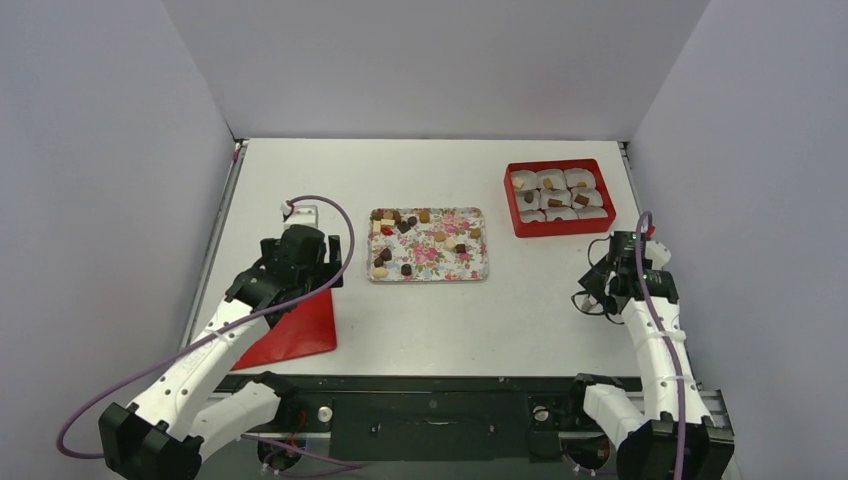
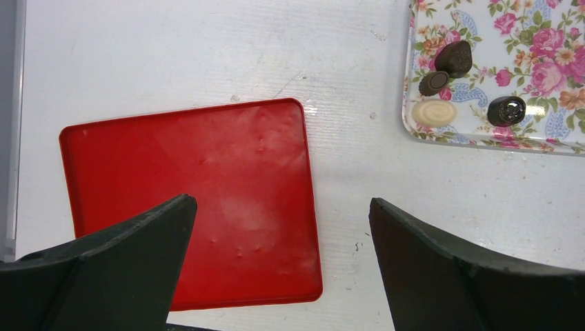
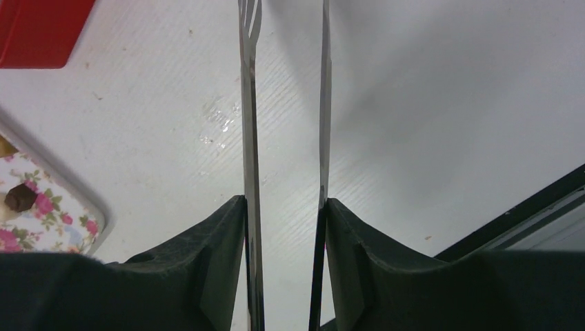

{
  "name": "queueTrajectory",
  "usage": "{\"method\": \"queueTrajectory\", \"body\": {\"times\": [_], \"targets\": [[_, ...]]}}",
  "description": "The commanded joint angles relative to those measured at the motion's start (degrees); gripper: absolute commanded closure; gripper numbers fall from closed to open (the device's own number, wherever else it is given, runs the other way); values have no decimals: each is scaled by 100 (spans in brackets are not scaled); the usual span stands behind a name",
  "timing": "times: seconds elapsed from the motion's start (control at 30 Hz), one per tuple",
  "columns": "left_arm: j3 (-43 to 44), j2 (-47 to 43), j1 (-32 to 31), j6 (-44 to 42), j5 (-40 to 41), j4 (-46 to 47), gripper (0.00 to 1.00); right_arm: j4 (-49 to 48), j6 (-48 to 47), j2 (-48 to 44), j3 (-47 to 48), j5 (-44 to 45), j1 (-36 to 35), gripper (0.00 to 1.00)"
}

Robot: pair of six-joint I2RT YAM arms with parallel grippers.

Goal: Pack the chocolate

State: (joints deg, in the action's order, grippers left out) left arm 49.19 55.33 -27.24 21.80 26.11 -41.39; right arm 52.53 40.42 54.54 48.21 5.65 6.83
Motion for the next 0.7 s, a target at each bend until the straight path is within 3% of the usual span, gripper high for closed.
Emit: {"method": "queueTrajectory", "body": {"times": [0.0,0.37,0.67], "targets": [[74,-144,35,-30,-134,219,4,-1305,525,26,-626,488,47,58],[81,-76,35,-22,-142,215,4,-2737,1156,507,-1782,325,1,52],[136,395,61,387,-408,14,4,-3146,1298,831,-2009,45,-173,35]]}}
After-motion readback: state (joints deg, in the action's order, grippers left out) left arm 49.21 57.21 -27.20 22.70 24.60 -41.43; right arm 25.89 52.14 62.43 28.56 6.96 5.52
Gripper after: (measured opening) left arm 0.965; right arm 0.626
